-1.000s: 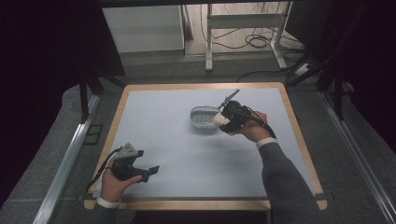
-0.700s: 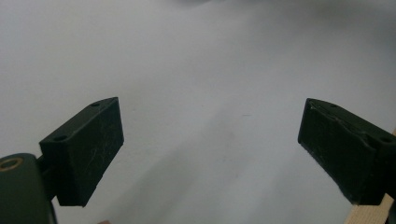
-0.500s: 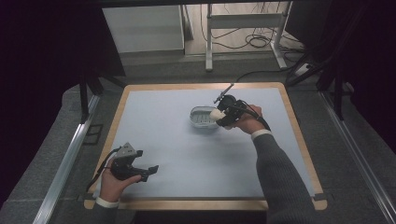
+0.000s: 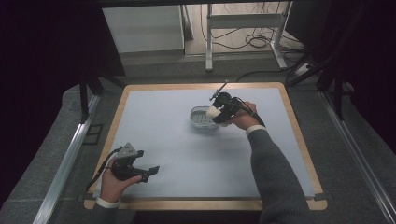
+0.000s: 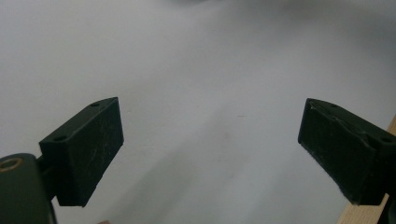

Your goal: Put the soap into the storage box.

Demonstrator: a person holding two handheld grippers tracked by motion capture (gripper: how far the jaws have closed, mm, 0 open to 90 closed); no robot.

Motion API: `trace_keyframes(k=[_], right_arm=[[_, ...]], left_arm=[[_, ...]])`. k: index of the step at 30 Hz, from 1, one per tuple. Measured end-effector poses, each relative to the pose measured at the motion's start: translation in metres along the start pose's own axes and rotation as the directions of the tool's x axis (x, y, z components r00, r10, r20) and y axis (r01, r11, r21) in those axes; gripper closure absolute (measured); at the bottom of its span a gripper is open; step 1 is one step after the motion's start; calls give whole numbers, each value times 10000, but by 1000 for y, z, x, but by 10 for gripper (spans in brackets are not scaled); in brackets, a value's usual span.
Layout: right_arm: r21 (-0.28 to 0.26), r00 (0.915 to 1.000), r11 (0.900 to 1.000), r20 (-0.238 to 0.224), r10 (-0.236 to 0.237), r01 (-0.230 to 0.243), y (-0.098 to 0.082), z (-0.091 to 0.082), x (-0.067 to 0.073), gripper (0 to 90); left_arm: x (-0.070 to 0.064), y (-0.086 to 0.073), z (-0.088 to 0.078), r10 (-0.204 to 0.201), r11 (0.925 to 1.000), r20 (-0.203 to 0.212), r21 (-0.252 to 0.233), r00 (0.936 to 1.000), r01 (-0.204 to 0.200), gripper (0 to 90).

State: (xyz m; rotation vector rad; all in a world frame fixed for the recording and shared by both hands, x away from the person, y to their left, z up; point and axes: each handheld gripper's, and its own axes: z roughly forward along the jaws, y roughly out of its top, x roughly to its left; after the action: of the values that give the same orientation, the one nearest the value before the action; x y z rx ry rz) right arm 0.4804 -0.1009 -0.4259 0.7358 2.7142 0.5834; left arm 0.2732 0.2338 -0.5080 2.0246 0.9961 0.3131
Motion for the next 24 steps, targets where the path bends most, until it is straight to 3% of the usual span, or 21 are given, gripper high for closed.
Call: trace_keyframes(k=[24], right_arm=[[-165, 9966, 9972, -360, -741, 736, 31, 17, -7, 494]], left_arm=[[3, -1, -2, -99, 9999, 1, -58, 10000, 99, 73]])
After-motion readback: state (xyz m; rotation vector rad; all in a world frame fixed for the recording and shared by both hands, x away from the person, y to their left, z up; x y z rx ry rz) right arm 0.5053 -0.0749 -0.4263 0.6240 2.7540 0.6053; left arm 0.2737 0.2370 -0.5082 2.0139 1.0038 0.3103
